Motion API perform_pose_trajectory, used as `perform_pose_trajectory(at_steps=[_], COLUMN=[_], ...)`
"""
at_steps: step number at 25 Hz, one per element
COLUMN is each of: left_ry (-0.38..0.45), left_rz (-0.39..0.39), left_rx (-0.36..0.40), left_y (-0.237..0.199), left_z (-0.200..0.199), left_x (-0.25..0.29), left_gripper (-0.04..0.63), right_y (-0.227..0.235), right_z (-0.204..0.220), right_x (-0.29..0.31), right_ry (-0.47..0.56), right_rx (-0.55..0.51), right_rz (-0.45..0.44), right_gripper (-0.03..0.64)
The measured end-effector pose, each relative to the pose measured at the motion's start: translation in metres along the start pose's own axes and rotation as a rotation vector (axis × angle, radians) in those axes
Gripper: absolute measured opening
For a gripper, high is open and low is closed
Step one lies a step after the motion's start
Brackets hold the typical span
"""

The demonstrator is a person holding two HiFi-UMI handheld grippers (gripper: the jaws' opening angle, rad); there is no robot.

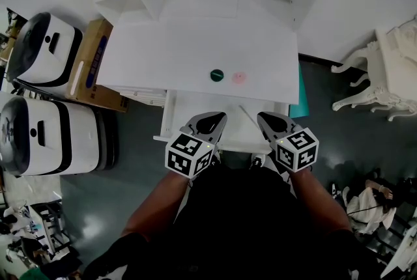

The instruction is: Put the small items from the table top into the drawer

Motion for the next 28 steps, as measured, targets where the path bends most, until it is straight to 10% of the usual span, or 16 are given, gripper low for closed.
perform_pose_trajectory(at_steps=[28], left_ry=[0.026], left_rz=[-0.048], left_rx=[-0.115], left_y=[-0.017], left_z=[0.012], left_x=[-0.008], left_gripper=[0.003], right_y=[-0.008], right_z=[0.009], right_x=[0.011], right_ry=[-0.031], right_rx=[-0.039], right_rz=[-0.006], right_gripper=[0.028])
Point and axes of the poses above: the fingertips, and each gripper's own axes: x forward along the fingers, y to its right, z out of its underside, the point moved 2 cm from there along -x, backward along the fingers, and after that the axes turned 6 degrees about z, right-handed, at the moved point
